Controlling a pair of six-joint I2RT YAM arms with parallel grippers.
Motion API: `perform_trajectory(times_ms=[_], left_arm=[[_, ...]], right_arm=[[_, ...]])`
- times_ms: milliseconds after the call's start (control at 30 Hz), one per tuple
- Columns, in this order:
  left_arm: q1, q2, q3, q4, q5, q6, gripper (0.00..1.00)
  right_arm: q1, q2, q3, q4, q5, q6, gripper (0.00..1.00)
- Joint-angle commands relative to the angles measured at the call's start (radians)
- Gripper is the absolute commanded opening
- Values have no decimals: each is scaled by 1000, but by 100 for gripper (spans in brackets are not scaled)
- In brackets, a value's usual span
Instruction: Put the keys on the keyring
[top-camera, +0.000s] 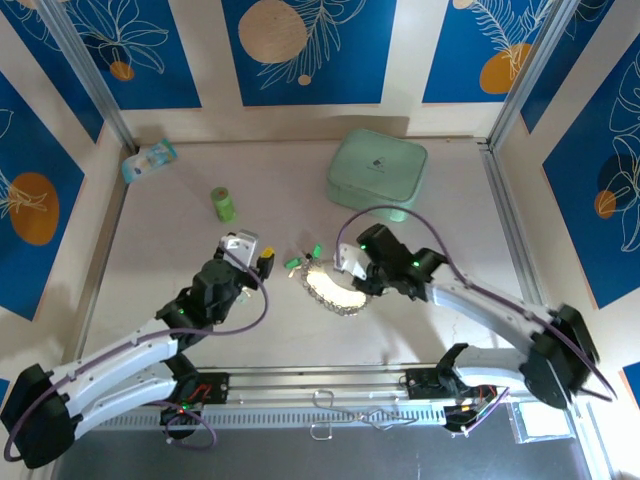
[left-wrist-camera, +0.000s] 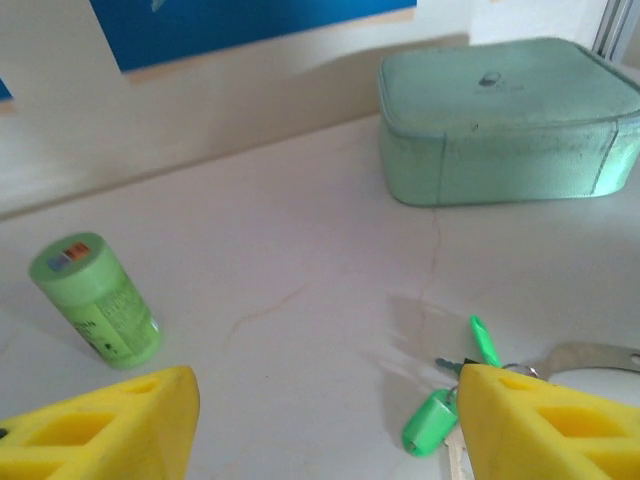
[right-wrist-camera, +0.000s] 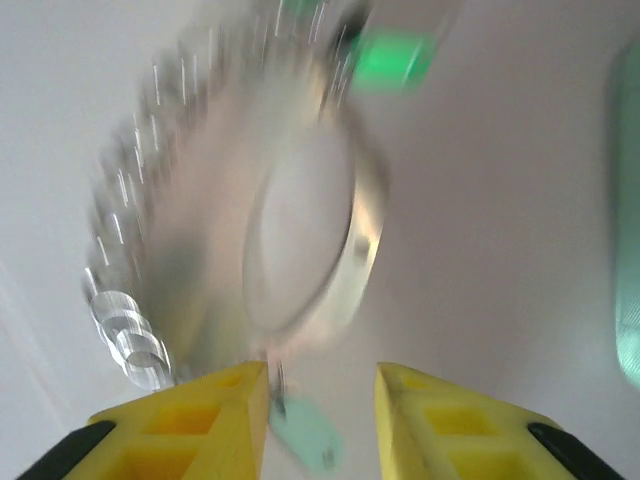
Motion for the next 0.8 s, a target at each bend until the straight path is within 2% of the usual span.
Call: perform_trajectory(times_ms=[0, 133, 200, 267, 367, 500, 767], left_arm=[[2, 56, 70, -97, 11, -143, 70], [3, 155, 115, -141, 26, -241, 70], [3, 205, 132, -132, 62, -267, 70], [3, 251, 154, -131, 94, -297, 70], [3, 313, 179, -106, 141, -313, 70], [3, 370, 199, -75, 164, -333, 70], [3, 396, 209, -51, 166, -349, 69]], right_arm=[[-13, -85, -98, 262, -238, 252, 36], [-9, -106, -171, 313, -188, 602, 34], [-11, -92, -162, 239, -161, 790, 33], [-17, -68, -133, 126, -151, 901, 32], [-34, -48, -114, -6, -189, 1000, 30], [-61, -77, -176, -61, -225, 1136, 28], [-130, -92, -310, 43, -361, 1261, 34]])
